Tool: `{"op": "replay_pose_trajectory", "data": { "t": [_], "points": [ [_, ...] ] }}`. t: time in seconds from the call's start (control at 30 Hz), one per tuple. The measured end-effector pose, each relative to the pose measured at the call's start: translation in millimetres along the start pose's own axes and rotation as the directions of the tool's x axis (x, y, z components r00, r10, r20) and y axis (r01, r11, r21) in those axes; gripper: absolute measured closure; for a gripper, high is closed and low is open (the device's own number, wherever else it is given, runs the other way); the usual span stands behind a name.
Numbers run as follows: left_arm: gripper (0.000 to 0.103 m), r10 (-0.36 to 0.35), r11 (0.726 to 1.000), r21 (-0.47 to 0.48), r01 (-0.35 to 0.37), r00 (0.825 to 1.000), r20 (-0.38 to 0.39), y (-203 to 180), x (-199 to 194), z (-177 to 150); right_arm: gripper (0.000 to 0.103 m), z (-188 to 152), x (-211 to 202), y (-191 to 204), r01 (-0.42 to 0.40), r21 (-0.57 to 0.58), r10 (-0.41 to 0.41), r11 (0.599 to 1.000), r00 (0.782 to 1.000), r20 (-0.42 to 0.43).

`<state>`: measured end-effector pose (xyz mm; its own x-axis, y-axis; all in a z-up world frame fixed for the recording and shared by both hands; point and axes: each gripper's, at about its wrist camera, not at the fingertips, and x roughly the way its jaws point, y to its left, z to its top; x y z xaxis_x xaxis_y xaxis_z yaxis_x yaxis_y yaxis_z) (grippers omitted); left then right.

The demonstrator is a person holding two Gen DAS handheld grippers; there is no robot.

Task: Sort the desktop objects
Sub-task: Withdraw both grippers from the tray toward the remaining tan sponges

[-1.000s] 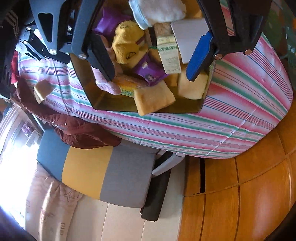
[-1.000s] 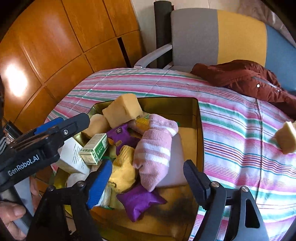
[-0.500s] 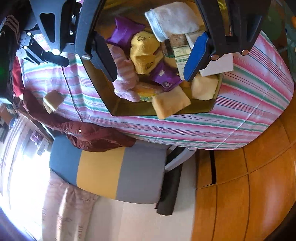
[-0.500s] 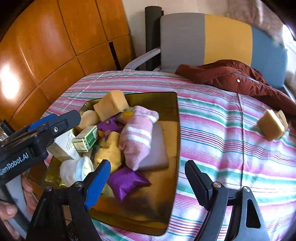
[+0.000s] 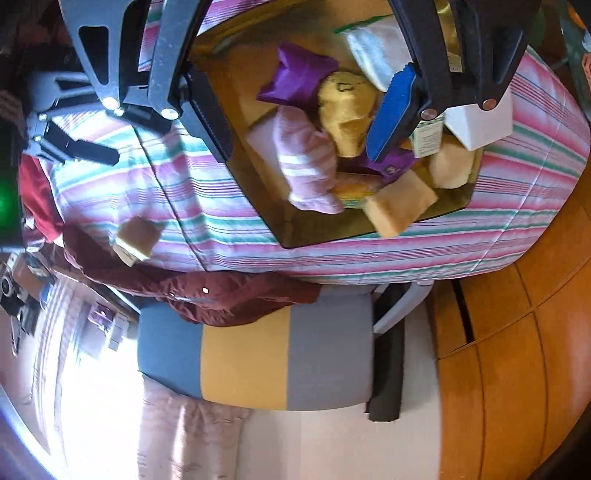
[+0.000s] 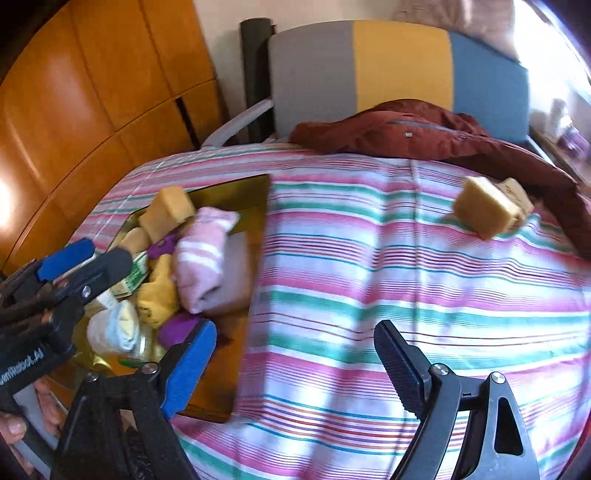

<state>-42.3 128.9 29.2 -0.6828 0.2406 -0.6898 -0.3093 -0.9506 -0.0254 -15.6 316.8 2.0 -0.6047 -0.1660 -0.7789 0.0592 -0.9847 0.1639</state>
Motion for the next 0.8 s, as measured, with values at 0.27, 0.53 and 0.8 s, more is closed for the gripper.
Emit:
{"op": "replay_pose_trajectory", "data": {
  "t": [0.27, 0.53, 0.8],
  "points": [
    [0.027, -0.039, 0.996, 0.078, 0.04, 0.999, -0.016, -33, 5, 0, 0.013, -3, -15, -45, 0.065, 0.073, -0.066, 0.995, 0.998, 0.014],
    [0.027, -0.075, 0.987, 0.143, 0.079, 0.997, -0.029, -64, 11, 2, 0.012, -6, -26, -81, 0.112, 0.135, -0.115, 0.984, 0.993, 0.014],
    [0.027, -0.109, 0.975, 0.192, 0.115, 0.993, -0.042, -89, 17, 4, 0.011, -7, -34, -112, 0.149, 0.186, -0.152, 0.971, 0.988, 0.003]
  ]
}}
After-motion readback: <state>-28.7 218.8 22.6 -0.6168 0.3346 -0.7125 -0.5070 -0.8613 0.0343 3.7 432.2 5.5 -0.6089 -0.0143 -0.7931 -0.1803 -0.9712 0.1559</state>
